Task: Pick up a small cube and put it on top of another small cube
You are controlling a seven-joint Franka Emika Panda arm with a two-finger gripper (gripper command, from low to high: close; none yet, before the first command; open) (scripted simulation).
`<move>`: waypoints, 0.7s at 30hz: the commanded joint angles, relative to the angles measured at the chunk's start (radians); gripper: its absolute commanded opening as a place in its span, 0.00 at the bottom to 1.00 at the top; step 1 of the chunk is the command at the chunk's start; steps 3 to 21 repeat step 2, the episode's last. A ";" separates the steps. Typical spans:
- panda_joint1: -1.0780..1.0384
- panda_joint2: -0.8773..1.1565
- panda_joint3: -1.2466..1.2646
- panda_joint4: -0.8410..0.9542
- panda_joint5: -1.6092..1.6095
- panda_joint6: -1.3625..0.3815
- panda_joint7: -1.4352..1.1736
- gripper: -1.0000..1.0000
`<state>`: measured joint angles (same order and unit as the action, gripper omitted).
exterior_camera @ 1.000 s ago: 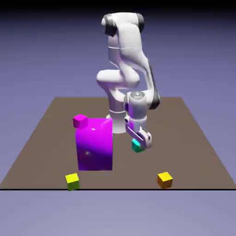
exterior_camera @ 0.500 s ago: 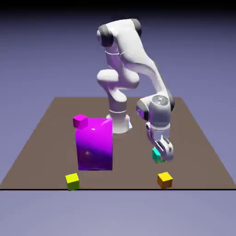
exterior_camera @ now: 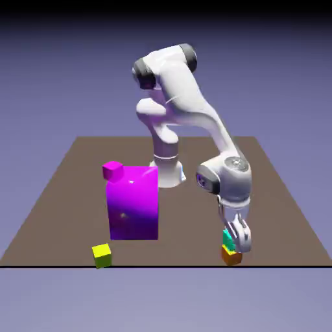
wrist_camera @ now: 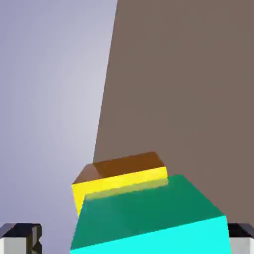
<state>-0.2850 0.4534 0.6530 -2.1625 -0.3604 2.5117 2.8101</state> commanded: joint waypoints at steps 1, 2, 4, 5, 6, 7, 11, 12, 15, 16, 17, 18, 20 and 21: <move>-0.025 -0.036 0.030 -0.005 0.031 -0.029 -0.021 1.00; -0.030 -0.042 0.036 -0.006 0.036 -0.034 -0.024 1.00; -0.030 -0.042 0.036 -0.006 0.036 -0.034 -0.024 1.00; -0.030 -0.042 0.036 -0.006 0.036 -0.034 -0.024 1.00; -0.030 -0.042 0.036 -0.006 0.036 -0.034 -0.024 1.00; -0.030 -0.042 0.036 -0.006 0.036 -0.034 -0.024 1.00; -0.030 -0.042 0.036 -0.006 0.036 -0.034 -0.024 1.00; -0.030 -0.042 0.036 -0.006 0.036 -0.034 -0.024 1.00; -0.030 -0.042 0.036 -0.006 0.036 -0.034 -0.024 1.00; -0.030 -0.042 0.036 -0.006 0.036 -0.034 -0.024 1.00; -0.030 -0.042 0.036 -0.006 0.036 -0.034 -0.024 1.00; -0.030 -0.042 0.036 -0.006 0.036 -0.034 -0.024 1.00; -0.030 -0.042 0.036 -0.006 0.036 -0.034 -0.024 1.00; -0.030 -0.042 0.036 -0.006 0.036 -0.034 -0.024 1.00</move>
